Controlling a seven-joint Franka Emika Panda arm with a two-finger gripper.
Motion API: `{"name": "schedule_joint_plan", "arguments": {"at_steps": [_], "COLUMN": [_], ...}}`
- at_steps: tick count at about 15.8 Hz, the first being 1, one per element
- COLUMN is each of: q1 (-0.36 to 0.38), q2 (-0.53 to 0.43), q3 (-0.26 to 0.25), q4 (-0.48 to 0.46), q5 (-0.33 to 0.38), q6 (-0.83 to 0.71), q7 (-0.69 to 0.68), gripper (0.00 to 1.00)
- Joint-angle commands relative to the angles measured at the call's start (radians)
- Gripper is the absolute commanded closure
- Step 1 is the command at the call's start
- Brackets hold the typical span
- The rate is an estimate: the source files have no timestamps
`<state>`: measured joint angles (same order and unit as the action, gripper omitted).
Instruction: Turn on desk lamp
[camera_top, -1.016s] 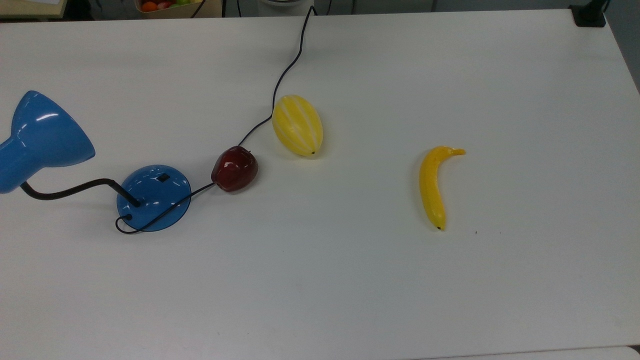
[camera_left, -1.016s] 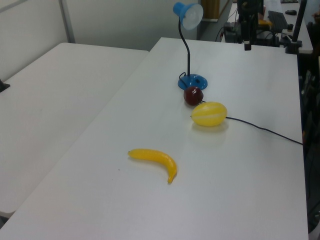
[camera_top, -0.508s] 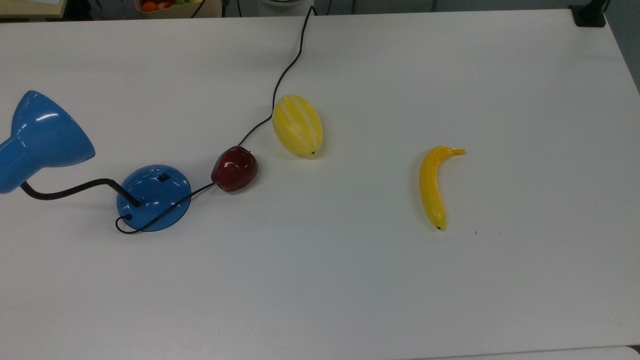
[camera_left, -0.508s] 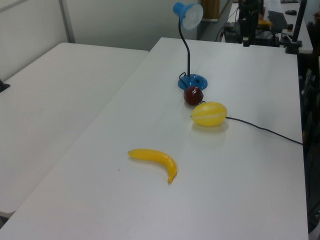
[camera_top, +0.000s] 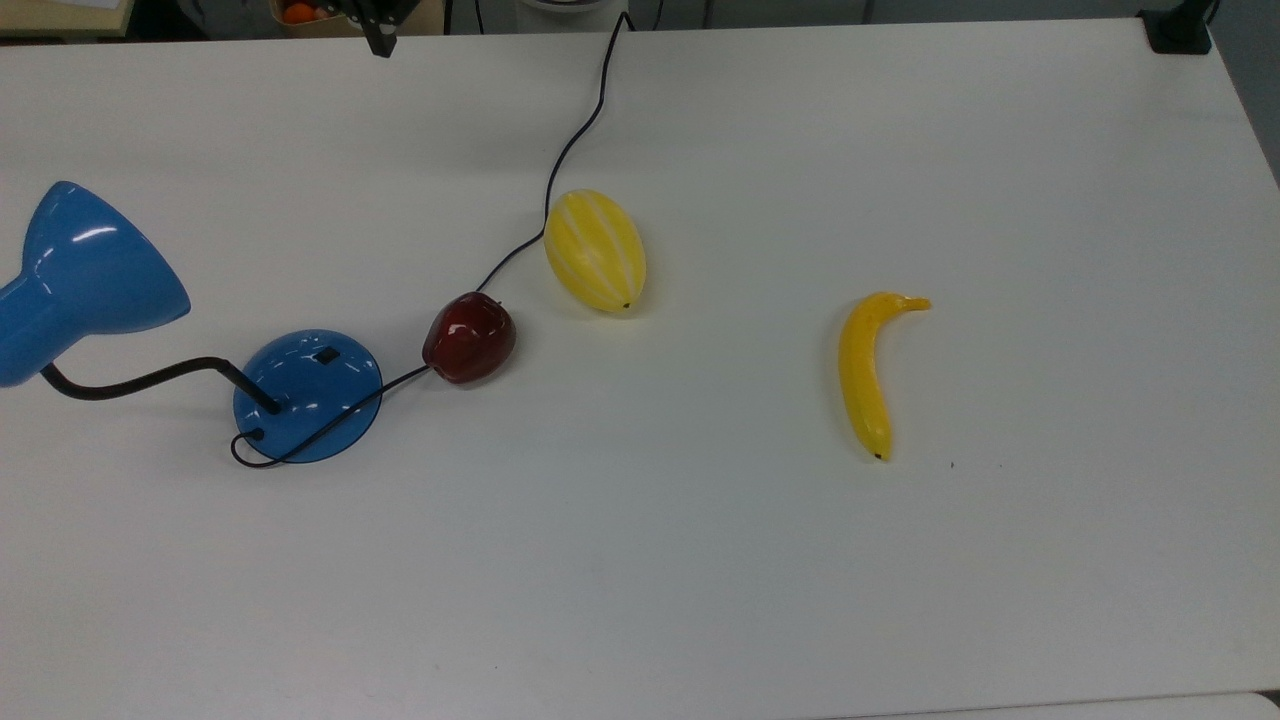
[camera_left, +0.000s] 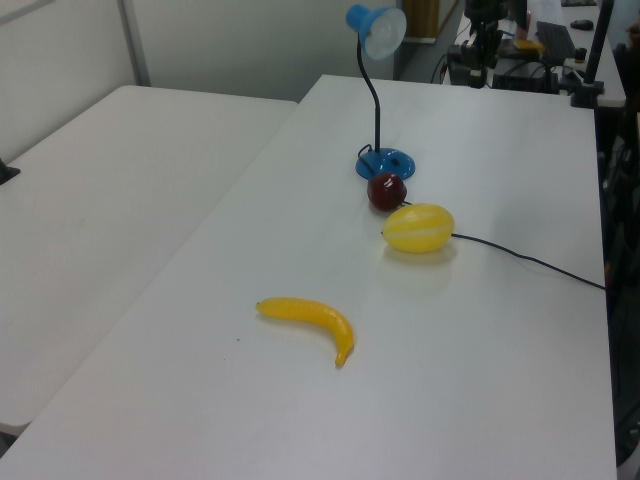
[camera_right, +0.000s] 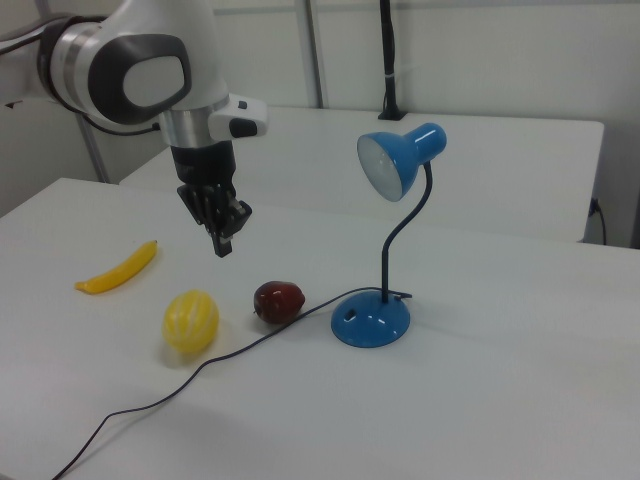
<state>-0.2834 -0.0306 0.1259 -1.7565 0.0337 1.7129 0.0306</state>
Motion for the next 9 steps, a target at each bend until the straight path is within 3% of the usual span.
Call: {"name": "schedule_joint_plan", "arguments": {"at_steps": [1,9], "q1": [0.009,0.001], "q2": [0.023,0.109], "q3": [-0.002,-0.002], "q4": [0.003,0.005], "q5": [0.02,0.002], "q6": [0.033,0.169], "q7": [0.052,0.104], "gripper": [1.0,1.0]}}
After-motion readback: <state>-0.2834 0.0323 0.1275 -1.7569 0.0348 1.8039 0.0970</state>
